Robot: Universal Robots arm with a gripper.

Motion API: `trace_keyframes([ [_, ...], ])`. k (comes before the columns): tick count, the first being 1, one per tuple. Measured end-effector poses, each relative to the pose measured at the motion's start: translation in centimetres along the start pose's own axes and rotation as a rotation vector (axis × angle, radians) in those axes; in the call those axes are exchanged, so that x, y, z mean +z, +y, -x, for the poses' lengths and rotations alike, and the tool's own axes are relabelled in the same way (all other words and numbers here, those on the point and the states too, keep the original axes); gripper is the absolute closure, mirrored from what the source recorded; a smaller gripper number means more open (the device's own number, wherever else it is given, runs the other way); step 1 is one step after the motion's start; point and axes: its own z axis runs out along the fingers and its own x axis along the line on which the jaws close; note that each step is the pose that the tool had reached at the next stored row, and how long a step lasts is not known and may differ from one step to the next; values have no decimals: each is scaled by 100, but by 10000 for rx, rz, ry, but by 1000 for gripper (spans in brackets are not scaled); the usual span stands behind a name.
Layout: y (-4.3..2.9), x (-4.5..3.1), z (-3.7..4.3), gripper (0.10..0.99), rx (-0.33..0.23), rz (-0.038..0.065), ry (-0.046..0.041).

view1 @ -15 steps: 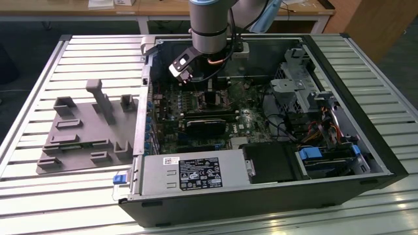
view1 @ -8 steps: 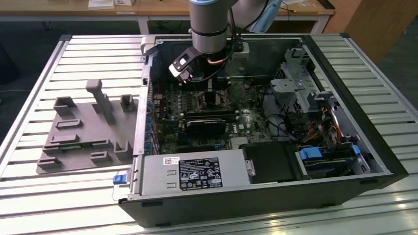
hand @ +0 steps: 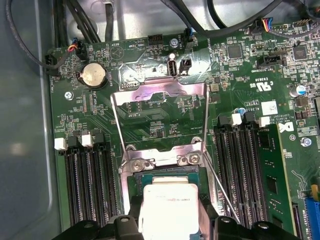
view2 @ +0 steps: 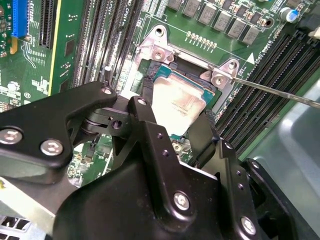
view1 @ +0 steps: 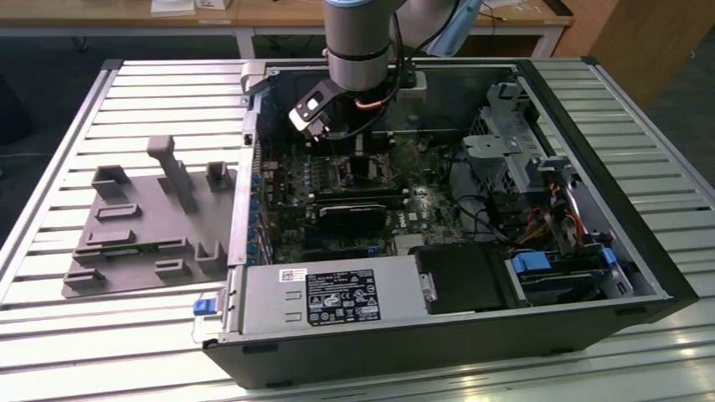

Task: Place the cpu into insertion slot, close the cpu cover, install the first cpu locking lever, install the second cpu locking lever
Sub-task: 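Place the cpu into insertion slot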

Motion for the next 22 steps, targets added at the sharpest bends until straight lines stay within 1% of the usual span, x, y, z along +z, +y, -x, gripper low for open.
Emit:
trace_keyframes([
  [10, 6, -73, 0, 561, -53, 1, 4],
  [13, 6, -73, 0, 561, -73, 2, 9],
  [15, 5, -74, 1, 561, -79, -4, 38],
  [17, 5, -72, 0, 561, -114, -4, 43],
  [22, 5, -67, 1, 561, -486, -6, 63],
])
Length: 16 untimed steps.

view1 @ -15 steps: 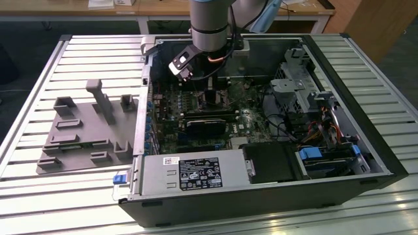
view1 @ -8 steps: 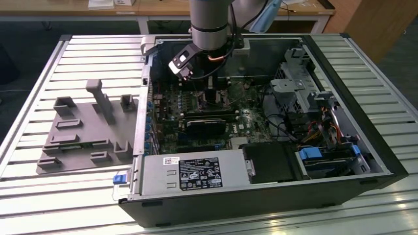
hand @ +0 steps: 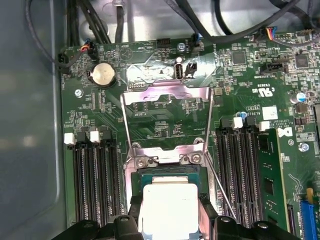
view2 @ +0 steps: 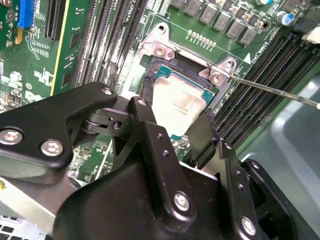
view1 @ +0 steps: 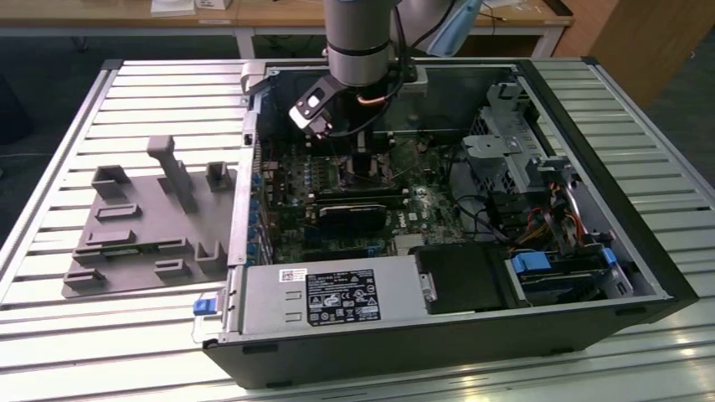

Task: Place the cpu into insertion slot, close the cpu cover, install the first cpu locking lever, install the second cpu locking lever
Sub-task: 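Place the cpu into insertion slot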

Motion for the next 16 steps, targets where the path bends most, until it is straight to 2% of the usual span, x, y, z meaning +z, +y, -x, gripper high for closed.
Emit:
trace_keyframes([
  [5, -1, 10, 0, 561, -284, -12, -85],
  [16, -4, 49, 2, 561, -507, -13, -72],
])
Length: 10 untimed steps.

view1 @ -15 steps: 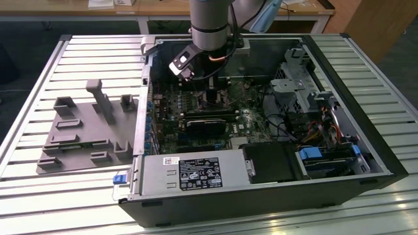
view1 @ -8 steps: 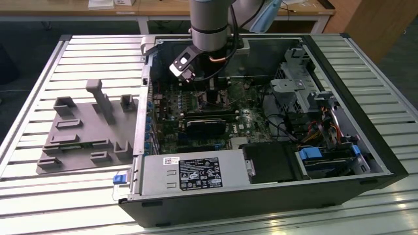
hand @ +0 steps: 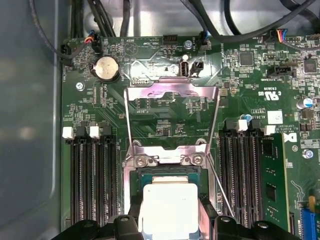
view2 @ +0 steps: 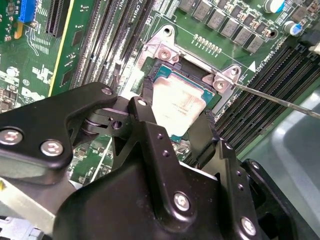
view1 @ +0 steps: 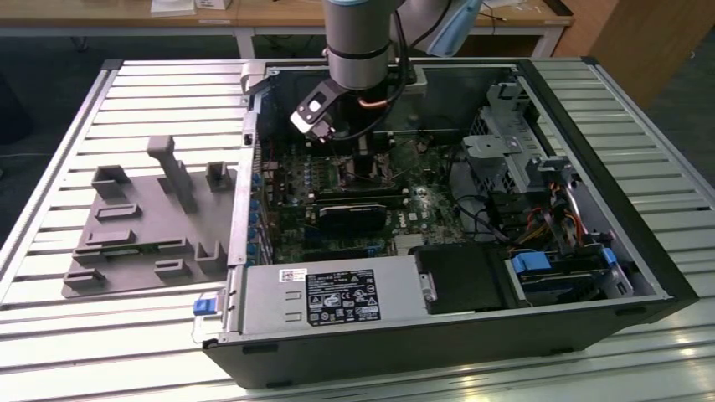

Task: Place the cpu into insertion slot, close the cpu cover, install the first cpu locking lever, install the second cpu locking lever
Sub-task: 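Place the cpu into insertion slot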

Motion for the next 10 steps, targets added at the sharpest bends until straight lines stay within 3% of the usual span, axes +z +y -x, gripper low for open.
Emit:
trace_keyframes([
  [10, 0, 10, 2, 561, -135, 3, 13],
])
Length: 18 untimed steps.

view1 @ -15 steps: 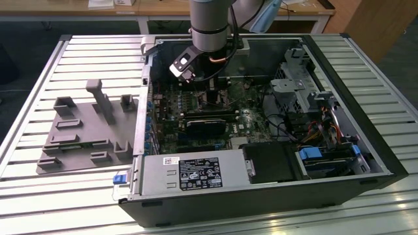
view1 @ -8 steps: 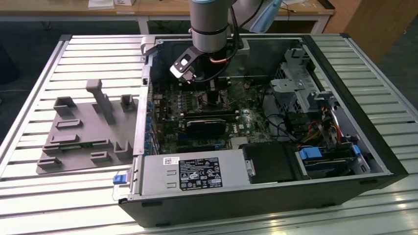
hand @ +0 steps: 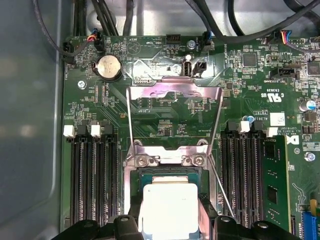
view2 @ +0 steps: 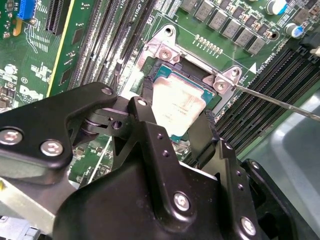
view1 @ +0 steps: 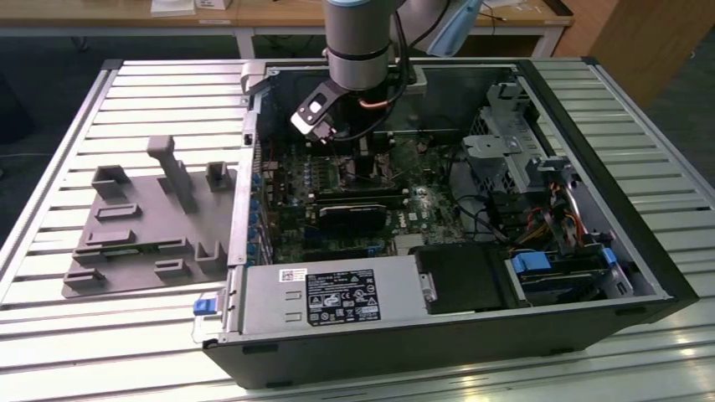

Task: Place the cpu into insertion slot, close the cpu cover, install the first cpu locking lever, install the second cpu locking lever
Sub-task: 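Place the cpu into insertion slot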

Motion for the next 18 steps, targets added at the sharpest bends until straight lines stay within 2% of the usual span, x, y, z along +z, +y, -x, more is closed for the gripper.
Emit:
trace_keyframes([
  [18, 14, 21, 1, 561, 290, -5, -24],
])
